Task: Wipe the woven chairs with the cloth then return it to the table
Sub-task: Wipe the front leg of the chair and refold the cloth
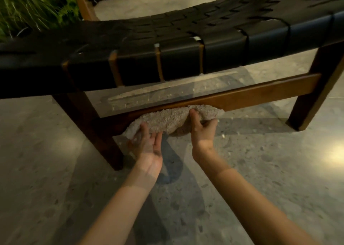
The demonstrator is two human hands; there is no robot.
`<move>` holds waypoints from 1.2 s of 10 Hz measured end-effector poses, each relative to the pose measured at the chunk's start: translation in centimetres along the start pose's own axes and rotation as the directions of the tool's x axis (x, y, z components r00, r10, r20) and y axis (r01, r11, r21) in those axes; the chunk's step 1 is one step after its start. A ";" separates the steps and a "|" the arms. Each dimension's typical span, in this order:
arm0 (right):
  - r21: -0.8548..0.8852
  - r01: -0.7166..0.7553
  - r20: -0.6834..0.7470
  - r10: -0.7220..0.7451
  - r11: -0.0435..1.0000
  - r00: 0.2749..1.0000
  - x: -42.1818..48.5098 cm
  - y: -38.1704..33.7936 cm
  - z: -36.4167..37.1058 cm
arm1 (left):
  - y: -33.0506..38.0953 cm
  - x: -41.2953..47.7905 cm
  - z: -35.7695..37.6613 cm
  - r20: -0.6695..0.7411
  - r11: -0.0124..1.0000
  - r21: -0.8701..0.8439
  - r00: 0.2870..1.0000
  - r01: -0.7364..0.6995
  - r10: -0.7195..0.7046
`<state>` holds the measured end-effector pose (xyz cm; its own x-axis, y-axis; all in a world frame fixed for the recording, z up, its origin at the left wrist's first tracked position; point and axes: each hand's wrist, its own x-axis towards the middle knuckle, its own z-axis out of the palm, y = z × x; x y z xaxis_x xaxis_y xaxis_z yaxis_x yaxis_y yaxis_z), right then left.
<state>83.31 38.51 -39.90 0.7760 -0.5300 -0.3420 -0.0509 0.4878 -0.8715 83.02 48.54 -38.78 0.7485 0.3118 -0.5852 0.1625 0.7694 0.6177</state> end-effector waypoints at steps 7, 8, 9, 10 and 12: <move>-0.207 0.088 -0.111 -0.112 0.974 0.987 13.8 -13.6 -17.5 | -19.0 -7.2 15.7 0.294 0.839 0.448 0.835 0.309 -0.465; -0.272 0.061 -0.108 -0.093 0.960 0.990 14.3 -13.7 -17.9 | -19.8 -7.4 16.6 0.261 0.787 0.531 0.824 0.313 -0.503; -0.362 0.049 -0.101 -0.091 0.931 0.991 14.6 -13.8 -18.4 | -19.8 -6.9 16.6 0.255 0.760 0.583 0.823 0.287 -0.507; -0.522 0.054 -0.058 -0.098 0.851 0.993 14.1 -14.3 -19.2 | -19.3 -6.3 16.2 0.249 0.744 0.603 0.819 0.287 -0.517; -0.599 0.238 -0.061 -0.340 0.765 0.938 11.3 -16.2 -21.9 | -18.7 -7.8 16.2 0.239 0.685 0.703 0.842 0.194 -0.483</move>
<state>79.12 9.50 -37.35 0.7069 -0.7058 -0.0461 -0.2305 -0.1683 -0.9584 84.57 22.71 -37.30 0.7055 -0.2429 -0.6658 0.7079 0.1954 0.6788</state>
